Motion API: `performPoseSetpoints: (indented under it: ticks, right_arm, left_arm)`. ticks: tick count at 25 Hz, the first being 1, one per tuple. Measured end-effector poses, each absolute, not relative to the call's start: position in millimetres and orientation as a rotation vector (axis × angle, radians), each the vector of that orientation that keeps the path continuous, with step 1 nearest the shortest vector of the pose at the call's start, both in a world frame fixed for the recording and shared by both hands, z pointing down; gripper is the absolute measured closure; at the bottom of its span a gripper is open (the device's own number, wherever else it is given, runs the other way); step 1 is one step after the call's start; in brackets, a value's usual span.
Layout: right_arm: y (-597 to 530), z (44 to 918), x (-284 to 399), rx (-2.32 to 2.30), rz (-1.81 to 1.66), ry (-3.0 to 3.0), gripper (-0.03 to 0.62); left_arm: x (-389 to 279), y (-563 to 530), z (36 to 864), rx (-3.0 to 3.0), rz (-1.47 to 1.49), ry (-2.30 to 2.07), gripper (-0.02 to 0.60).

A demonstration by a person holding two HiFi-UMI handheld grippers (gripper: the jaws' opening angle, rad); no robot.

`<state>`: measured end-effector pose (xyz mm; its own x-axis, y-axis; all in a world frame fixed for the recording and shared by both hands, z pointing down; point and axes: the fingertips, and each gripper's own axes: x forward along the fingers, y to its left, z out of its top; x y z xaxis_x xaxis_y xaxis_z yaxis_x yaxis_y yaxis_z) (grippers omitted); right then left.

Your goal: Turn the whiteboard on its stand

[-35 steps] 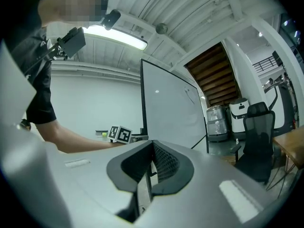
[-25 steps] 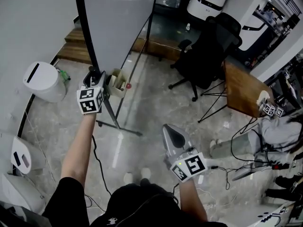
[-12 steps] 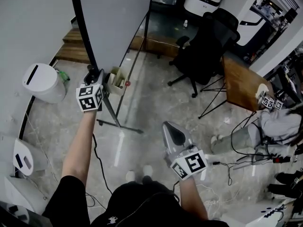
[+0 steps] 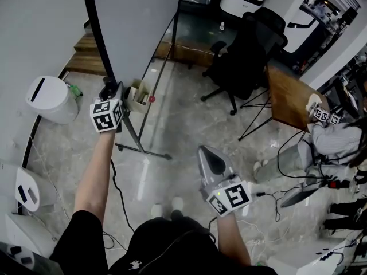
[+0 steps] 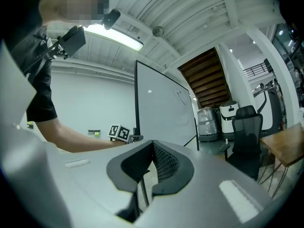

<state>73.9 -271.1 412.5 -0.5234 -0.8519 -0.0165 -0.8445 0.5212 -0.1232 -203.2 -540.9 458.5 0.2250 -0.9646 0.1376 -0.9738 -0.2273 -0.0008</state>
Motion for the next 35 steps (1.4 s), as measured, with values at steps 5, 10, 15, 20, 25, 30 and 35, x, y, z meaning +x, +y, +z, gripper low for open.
performPoseSetpoints:
  ticks: [5,10,15,20,25,30,35]
  right_arm:
    - [-265,410,74,-1.485,-0.153,2.678,0.589]
    - [-263,406,70,-1.467,-0.147,2.687,0.589]
    - [-253,407,71,-1.455,-0.143,2.688,0.589]
    - [-238,407,73,-1.453,-0.135,2.679,0.589]
    - [-230,407,74,-1.451,-0.131,2.674,0.589]
    - [-222,406,84,-1.469,-0.138,2.661,0.589]
    - [-227,408,90,-1.463,-0.14,2.659,0.589]
  left_arm:
    - [-202,-528,457,2.388,0.17,-1.897,0.4]
    - [-200,-512,457,2.393,0.168,-1.898,0.4]
    - [-200,-492,459,2.387,0.168,-1.898,0.4]
    - [-204,-466,461,2.39,0.171,-1.894,0.4]
    - [-202,-459,461,2.38,0.182,-1.887,0.4]
    - [-202,-448,458,2.369,0.185,-1.889,0.4]
    - [-196,-429,459,2.374,0.183,-1.888,0.4]
